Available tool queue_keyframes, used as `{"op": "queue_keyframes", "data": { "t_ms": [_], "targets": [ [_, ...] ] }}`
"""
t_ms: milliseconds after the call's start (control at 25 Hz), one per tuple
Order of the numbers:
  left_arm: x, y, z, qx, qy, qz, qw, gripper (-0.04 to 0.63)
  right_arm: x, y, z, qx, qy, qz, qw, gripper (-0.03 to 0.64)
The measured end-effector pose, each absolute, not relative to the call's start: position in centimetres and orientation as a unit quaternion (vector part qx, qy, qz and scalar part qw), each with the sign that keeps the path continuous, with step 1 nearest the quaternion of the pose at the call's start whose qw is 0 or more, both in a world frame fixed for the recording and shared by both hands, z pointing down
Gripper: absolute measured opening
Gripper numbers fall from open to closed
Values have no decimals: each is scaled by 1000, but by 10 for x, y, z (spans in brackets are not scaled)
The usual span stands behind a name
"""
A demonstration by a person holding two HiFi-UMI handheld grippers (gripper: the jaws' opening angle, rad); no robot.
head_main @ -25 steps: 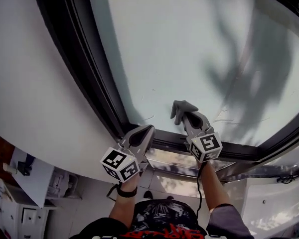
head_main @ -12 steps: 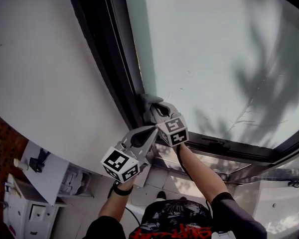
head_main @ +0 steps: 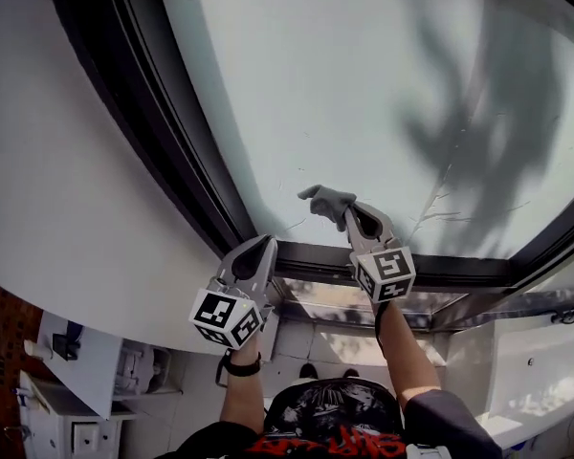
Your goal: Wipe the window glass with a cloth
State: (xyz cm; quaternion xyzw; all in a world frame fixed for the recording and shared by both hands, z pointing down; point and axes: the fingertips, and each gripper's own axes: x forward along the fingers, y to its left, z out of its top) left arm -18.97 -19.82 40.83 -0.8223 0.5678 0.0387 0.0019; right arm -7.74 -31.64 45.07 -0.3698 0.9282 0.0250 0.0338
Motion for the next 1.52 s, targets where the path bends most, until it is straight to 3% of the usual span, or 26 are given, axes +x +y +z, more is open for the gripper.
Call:
{"op": "queue_keyframes", "data": {
  "t_ms": [520,1000,1160,1520],
  "targets": [
    [-66,-224,428,-903,428,15,-31,5,217,-331,480,-609,790,-24,69,15],
    [-78,-215,439,-917,397,-18,-38,5,450,-321,510,-812,572,-76,87,16],
    [-74,-218,445,-924,378,-41,-36,5,395,-319,498,-757,643,-56,101,17],
    [-99,-197,431,-889,457,8,-24,5,3,-292,471,-430,900,27,65,17]
  ]
}}
